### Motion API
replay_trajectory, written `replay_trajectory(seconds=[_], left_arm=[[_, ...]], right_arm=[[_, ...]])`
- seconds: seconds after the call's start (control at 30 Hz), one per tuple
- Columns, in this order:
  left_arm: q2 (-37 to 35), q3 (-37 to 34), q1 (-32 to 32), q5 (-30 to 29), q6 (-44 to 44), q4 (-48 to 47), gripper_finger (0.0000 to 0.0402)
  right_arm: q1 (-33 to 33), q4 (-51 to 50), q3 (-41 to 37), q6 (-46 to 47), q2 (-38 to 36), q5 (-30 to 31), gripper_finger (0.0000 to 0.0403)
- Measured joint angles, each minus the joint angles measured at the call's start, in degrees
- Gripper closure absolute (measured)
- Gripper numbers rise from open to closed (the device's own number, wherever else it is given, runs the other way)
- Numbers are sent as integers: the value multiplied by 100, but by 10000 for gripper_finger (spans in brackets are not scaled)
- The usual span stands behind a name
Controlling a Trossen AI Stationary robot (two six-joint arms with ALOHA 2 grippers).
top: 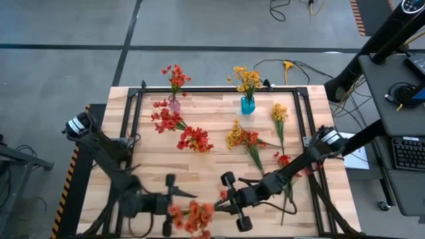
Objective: Sort flowers into vase by color
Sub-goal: Put the left orange flower into the pink vase
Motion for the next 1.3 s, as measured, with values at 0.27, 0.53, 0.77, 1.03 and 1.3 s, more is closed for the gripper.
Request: replay_trajectory(seconds=[0.27, 0.53, 0.77, 1.03, 1.3], left_arm=[[243, -2, 344, 908, 247, 275, 217], [221, -3, 339, 809, 519, 692, 217], [219, -7, 446, 510, 553, 1144, 217], [190, 2, 665, 506, 405, 1469, 217], [209, 2, 672, 491, 451, 1411, 247]], right_arm=[[-200, -489, 524, -37, 248, -22, 383], [-350, -590, 545, -294, 259, -71, 383], [-365, -808, 548, -510, 244, -60, 383], [-441, -1109, 532, -528, 281, 27, 383], [-446, -1087, 543, -677, 258, 72, 374]])
